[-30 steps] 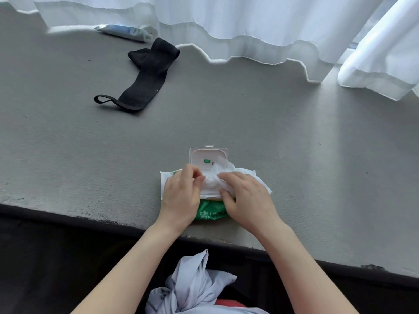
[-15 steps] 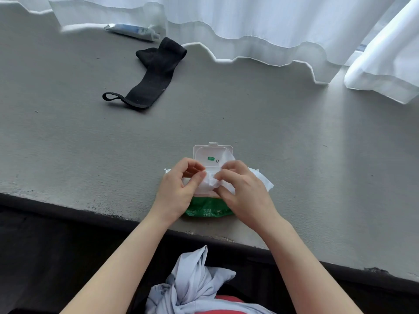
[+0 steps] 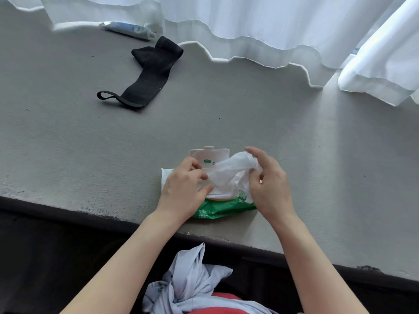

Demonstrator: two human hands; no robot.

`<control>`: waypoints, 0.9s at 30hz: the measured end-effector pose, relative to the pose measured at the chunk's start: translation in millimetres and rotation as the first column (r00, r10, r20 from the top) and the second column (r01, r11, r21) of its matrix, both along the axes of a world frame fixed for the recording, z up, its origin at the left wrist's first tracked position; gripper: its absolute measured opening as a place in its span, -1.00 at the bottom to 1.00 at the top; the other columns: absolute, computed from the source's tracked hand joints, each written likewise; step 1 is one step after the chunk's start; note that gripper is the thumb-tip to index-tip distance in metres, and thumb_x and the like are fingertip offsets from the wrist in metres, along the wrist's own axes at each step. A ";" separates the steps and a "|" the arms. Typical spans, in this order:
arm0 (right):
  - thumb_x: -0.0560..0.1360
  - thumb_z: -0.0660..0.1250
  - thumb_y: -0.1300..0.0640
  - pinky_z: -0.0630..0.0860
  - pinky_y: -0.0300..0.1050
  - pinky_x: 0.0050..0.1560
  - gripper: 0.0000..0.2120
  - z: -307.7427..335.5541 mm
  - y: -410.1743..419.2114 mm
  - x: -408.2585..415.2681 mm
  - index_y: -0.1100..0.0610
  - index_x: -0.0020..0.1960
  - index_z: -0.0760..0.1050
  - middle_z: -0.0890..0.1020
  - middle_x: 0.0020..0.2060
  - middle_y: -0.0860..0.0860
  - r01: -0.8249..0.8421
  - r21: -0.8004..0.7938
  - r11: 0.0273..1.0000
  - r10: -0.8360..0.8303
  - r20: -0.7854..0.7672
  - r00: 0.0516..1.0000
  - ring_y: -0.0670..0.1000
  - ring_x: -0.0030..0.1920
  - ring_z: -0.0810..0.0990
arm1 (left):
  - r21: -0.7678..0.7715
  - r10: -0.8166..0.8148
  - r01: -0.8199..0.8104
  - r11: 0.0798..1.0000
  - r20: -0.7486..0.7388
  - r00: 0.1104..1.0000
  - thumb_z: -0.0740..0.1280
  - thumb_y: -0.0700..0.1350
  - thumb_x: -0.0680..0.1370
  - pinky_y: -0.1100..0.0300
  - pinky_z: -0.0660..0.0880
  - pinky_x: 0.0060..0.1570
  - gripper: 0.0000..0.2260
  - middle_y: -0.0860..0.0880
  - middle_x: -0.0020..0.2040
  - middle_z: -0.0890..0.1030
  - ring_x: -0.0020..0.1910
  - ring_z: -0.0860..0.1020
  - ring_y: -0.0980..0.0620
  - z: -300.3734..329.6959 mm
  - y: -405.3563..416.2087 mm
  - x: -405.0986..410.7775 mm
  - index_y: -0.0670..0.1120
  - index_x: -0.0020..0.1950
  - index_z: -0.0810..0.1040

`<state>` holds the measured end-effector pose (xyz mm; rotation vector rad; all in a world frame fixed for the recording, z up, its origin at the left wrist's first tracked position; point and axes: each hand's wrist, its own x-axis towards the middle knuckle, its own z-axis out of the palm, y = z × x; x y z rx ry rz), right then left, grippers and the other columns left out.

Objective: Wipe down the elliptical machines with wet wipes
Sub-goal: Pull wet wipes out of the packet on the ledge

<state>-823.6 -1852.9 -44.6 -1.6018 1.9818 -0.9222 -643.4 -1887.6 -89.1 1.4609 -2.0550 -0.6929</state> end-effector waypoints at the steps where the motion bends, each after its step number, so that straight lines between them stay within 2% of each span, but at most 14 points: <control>1: 0.55 0.19 0.37 0.35 -0.44 -0.15 -0.58 -1.4 0.4 0.4 0.02 0.29 0.53 0.54 -0.01 -0.07 -0.013 -0.007 1.000 0.013 -0.027 1.000 -0.19 -0.20 0.45 | 0.006 0.009 -0.009 1.000 0.018 1.000 0.56 -0.16 0.40 0.19 0.33 0.04 -0.81 -0.09 0.05 0.54 0.01 0.51 -0.08 0.5 -1.8 -1.0 -0.21 -0.05 0.70; 3: 0.56 0.23 0.33 0.34 -0.48 -0.12 -0.70 -3.7 1.6 2.1 0.06 0.18 0.59 0.58 0.01 -0.05 -0.024 -0.014 1.000 0.023 -0.056 0.998 -0.20 -0.12 0.47 | 0.011 0.011 -0.012 1.000 0.041 0.999 0.55 -0.19 0.39 0.22 0.27 0.04 -0.84 -0.13 0.04 0.53 0.06 0.46 -0.13 2.7 -4.6 -3.1 -0.22 -0.08 0.70; 6: 0.58 0.32 0.17 0.30 -0.50 -0.16 -0.91 -6.1 2.6 4.5 0.12 0.00 0.60 0.55 -0.13 -0.13 0.007 -0.027 1.000 -0.008 -0.055 0.998 -0.29 -0.17 0.46 | 0.001 0.019 -0.019 1.000 0.033 0.999 0.55 -0.17 0.38 0.12 0.37 0.02 -0.81 -0.09 0.02 0.52 0.03 0.45 -0.10 1.4 -4.6 -2.5 -0.18 -0.05 0.68; 8: 0.57 0.34 0.09 0.30 -0.48 -0.17 -0.91 -6.1 2.1 4.8 0.08 -0.08 0.58 0.52 -0.18 -0.16 0.018 -0.043 0.999 -0.018 -0.013 1.000 -0.32 -0.14 0.46 | 0.013 0.012 -0.011 1.000 -0.051 0.999 0.50 0.01 0.36 0.12 0.38 0.08 -0.63 -0.01 0.05 0.54 0.05 0.48 -0.04 1.5 -0.4 -0.3 -0.10 0.10 0.63; 10: 0.56 0.35 0.04 0.32 -0.47 -0.16 -0.91 -2.6 0.3 6.0 -0.02 -0.12 0.54 0.54 -0.15 -0.15 -0.010 -0.040 0.999 0.011 0.022 1.000 -0.31 -0.10 0.46 | 0.019 0.014 -0.011 1.000 -0.151 0.988 0.35 0.18 0.37 0.07 0.37 0.15 -0.53 0.07 0.10 0.59 0.12 0.52 0.03 5.6 4.6 -1.8 -0.01 0.20 0.60; 12: 0.54 0.38 0.01 0.35 -0.44 -0.15 -0.94 1.6 -0.4 7.9 -0.07 -0.10 0.52 0.55 -0.13 -0.18 -0.058 0.005 0.998 0.058 0.023 0.998 -0.28 -0.10 0.47 | -0.099 0.013 -0.031 0.995 -0.177 0.984 0.31 0.13 0.45 -0.04 0.42 0.15 -0.68 0.11 0.03 0.66 0.07 0.59 0.06 7.6 6.0 -4.0 0.01 0.09 0.65; 13: 0.51 0.41 0.01 0.37 -0.43 -0.15 -0.93 3.3 0.0 8.1 -0.08 -0.07 0.52 0.55 -0.11 -0.21 -0.074 0.037 0.997 0.073 0.034 0.997 -0.26 -0.11 0.48 | -0.154 0.026 -0.058 0.986 -0.200 0.979 0.30 0.07 0.49 -0.03 0.45 0.11 -0.76 0.11 -0.05 0.68 0.00 0.62 0.06 8.2 5.1 -4.3 -0.02 0.01 0.67; 14: 0.48 0.45 0.03 0.40 -0.41 -0.15 -0.88 4.5 0.7 8.0 -0.06 -0.03 0.53 0.55 -0.10 -0.23 -0.078 0.063 0.995 0.074 0.064 0.995 -0.24 -0.11 0.50 | -0.150 0.060 -0.100 0.984 -0.248 0.967 0.30 0.01 0.52 0.09 0.46 0.06 -0.80 0.11 -0.11 0.68 -0.08 0.62 0.09 11.2 3.2 -2.8 -0.04 -0.03 0.68; 16: 0.44 0.49 0.16 0.43 -0.38 -0.17 -0.82 4.4 2.8 4.5 -0.03 -0.03 0.56 0.58 -0.11 -0.21 -0.069 0.078 0.995 0.059 0.127 0.990 -0.21 -0.12 0.55 | -0.068 0.162 -0.195 0.978 -0.334 0.929 0.30 -0.06 0.52 0.31 0.42 -0.11 -0.83 0.13 -0.17 0.65 -0.15 0.57 0.16 15.6 -3.4 4.3 -0.07 -0.04 0.67; 20: 0.50 0.38 0.30 0.45 -0.33 -0.23 -0.82 0.9 5.2 -1.0 0.05 -0.20 0.56 0.63 -0.22 -0.10 0.033 0.067 0.997 -0.045 0.184 0.982 -0.17 -0.28 0.63 | -0.127 0.243 -0.284 0.950 -0.264 0.933 0.28 -0.06 0.54 0.20 0.44 -0.13 -0.81 0.08 -0.15 0.66 -0.17 0.55 0.14 17.0 -13.3 23.9 -0.09 -0.02 0.66; 22: 0.52 0.37 0.27 0.47 -0.27 -0.23 -0.83 0.9 4.5 1.8 0.05 -0.18 0.55 0.63 -0.20 -0.09 0.055 0.042 0.998 -0.061 0.167 0.984 -0.15 -0.27 0.63 | -0.082 0.237 -0.270 0.959 -0.288 0.928 0.32 -0.11 0.56 0.42 0.38 -0.13 -0.87 0.14 -0.15 0.63 -0.17 0.49 0.29 17.7 -13.8 29.6 -0.09 -0.01 0.66; 24: 0.51 0.41 0.14 0.46 -0.28 -0.18 -0.94 4.5 4.4 7.1 0.01 -0.07 0.56 0.61 -0.12 -0.14 -0.039 0.046 0.998 0.035 0.088 0.995 -0.19 -0.16 0.59 | -0.021 0.231 -0.250 0.968 -0.317 0.920 0.36 -0.17 0.58 0.56 0.32 -0.14 -0.93 0.22 -0.18 0.59 -0.18 0.48 0.40 17.4 -11.2 31.7 -0.08 -0.02 0.65; 26: 0.43 0.48 -0.03 0.49 -0.26 -0.08 -0.72 8.8 5.3 11.6 -0.04 0.11 0.53 0.54 0.00 -0.18 -0.197 0.149 0.969 0.196 0.028 0.980 -0.19 -0.06 0.56 | 0.008 0.231 -0.243 0.970 -0.340 0.912 0.37 -0.19 0.59 0.55 0.33 -0.14 -0.92 0.28 -0.20 0.56 -0.18 0.48 0.47 17.2 -7.5 32.0 -0.03 -0.06 0.62; 27: 0.39 0.51 -0.05 0.51 -0.21 -0.01 -0.61 9.7 5.6 12.4 -0.05 0.17 0.51 0.51 0.05 -0.18 -0.254 0.224 0.941 0.267 -0.027 0.963 -0.18 -0.03 0.55 | 0.006 0.231 -0.244 0.970 -0.351 0.908 0.36 -0.18 0.59 0.54 0.33 -0.15 -0.92 0.27 -0.21 0.56 -0.18 0.49 0.45 17.1 -6.5 31.6 -0.02 -0.07 0.60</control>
